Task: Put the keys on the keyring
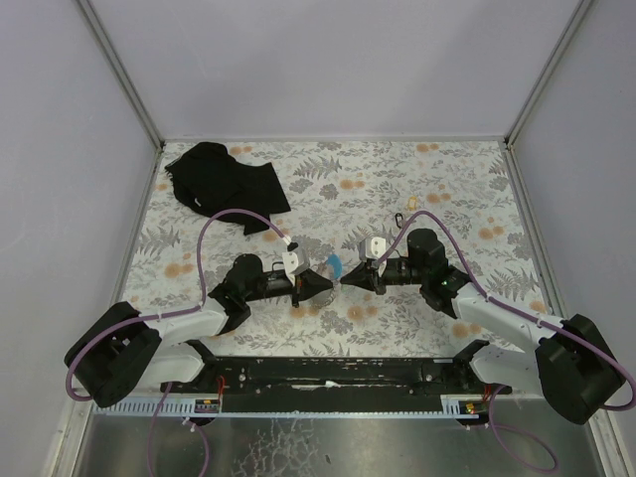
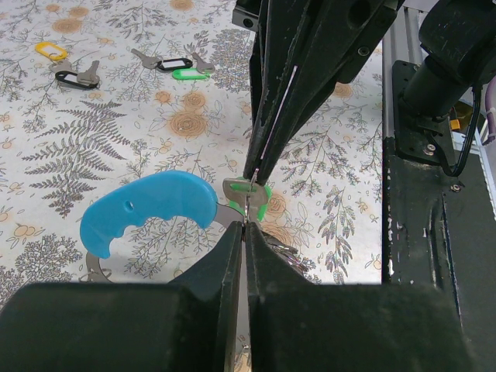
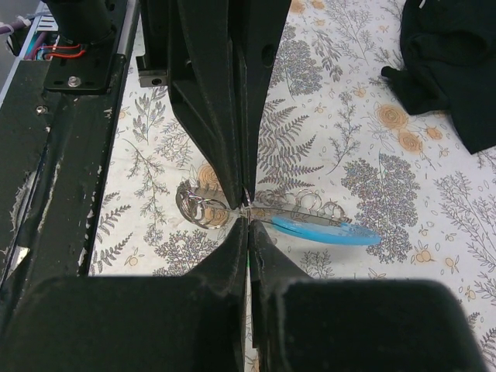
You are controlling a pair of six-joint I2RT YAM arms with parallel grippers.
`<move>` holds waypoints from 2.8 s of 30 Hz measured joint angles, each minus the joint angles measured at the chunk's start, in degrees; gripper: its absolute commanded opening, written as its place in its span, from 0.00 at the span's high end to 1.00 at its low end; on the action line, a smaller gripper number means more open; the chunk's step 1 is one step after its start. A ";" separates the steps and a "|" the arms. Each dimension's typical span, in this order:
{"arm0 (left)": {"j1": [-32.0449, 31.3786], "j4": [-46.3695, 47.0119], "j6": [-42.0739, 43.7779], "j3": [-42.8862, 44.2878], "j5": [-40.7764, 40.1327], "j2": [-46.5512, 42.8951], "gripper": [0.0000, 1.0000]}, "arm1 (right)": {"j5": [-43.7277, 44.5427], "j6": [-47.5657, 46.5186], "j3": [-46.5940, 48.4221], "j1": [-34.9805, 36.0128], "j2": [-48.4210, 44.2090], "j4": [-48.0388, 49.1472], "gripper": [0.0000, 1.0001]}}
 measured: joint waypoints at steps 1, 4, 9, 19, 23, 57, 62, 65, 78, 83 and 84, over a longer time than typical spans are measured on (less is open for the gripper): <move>0.00 0.00 0.00 0.00 0.00 0.00 1.00 | -0.02 0.00 0.00 0.00 0.00 0.02 1.00; 0.00 0.00 0.00 0.00 0.00 0.00 1.00 | -0.04 0.02 0.00 0.00 0.00 0.13 1.00; 0.00 0.00 0.00 0.00 0.00 0.00 1.00 | -0.42 0.02 0.00 0.00 0.02 0.17 1.00; 0.00 0.00 0.00 0.00 0.00 0.00 1.00 | -0.44 0.02 0.00 0.00 0.20 0.15 1.00; 0.00 0.00 0.00 0.00 0.00 0.00 1.00 | -0.39 0.02 0.00 0.00 0.20 0.15 1.00; 0.00 1.09 -0.09 0.00 0.90 1.05 1.00 | -0.52 0.68 0.00 0.00 1.01 0.35 1.00; 0.04 1.11 -0.09 0.00 1.11 1.09 1.00 | -0.50 1.31 0.00 0.00 1.29 0.83 1.00; 0.07 1.11 -0.09 0.00 1.16 1.09 1.00 | -0.50 1.55 0.00 0.00 1.38 0.98 1.00; 0.07 1.09 -0.09 0.00 1.44 1.09 1.00 | -0.57 1.66 0.00 0.22 2.19 1.05 1.00; 0.07 0.92 -0.09 0.00 1.57 1.09 1.00 | -0.50 1.01 0.02 0.63 2.32 1.01 1.00; 0.07 0.85 -0.09 0.00 1.55 1.09 1.00 | -0.50 0.87 0.02 0.66 2.32 0.98 1.00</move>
